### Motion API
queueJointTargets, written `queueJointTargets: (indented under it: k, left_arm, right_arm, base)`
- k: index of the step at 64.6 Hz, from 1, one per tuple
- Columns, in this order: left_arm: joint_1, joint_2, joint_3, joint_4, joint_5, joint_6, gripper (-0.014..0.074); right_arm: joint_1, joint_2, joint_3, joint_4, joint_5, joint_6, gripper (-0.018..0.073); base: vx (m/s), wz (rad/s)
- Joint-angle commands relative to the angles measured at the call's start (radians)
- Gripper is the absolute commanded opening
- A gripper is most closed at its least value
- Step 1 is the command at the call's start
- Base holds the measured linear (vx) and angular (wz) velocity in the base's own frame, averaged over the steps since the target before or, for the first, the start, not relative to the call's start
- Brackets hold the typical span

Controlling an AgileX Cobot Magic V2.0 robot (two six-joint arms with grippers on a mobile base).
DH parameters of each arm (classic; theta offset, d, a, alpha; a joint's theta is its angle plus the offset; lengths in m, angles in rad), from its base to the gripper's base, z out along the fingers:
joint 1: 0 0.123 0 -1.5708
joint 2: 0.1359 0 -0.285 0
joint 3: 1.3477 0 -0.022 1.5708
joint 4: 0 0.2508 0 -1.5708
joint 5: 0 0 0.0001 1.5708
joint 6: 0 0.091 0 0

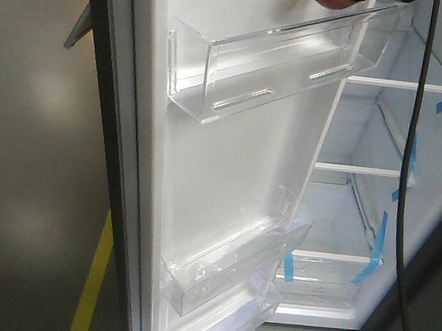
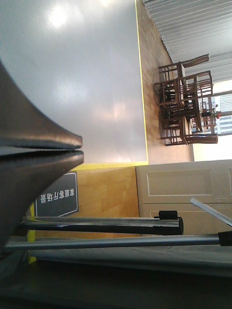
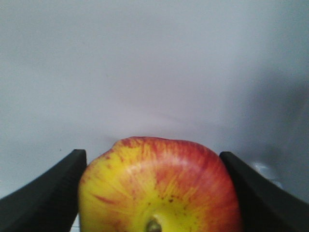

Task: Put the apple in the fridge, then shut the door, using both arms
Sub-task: 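Extend the right gripper with the apple into the refrigerator, then open the right gripper to release the apple into the upper door bin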

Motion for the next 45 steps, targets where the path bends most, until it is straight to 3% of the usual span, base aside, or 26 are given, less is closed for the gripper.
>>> queueJointTargets:
  k: [1,10,23,35,45]
  left_arm:
    - [0.003,-0.016,0.029,0.0,-0.067,-0.003,-0.0006]
    - [0.003,-0.016,0.029,0.0,-0.069,-0.003,-0.0006]
    - [0.003,-0.016,0.029,0.0,-0.07,-0.003,-0.0006]
    - [0.003,-0.016,0.029,-0.024,-0.093,-0.024,-0.0006]
    - [0.003,-0.016,0.029,-0.1,-0.174,-0.104,-0.0006]
  right_arm:
    - [-0.001,-0.044,-0.038,0.04,-0.059,0.004,0.0554]
    - [-0.001,-0.044,-0.038,0.04,-0.068,0.032,0.0663]
    - [-0.001,-0.045,-0.038,0.043,-0.081,0.034,0.065]
    - [-0.001,-0.079,-0.038,0.043,-0.065,0.07,0.0555]
    - [-0.003,-0.129,-0.038,0.018,-0.032,0.136,0.0337]
  base:
    - [0.0,0.0]
    - [0.0,0.0]
    - [0.0,0.0]
    - [0.0,0.0]
    - [0.0,0.0]
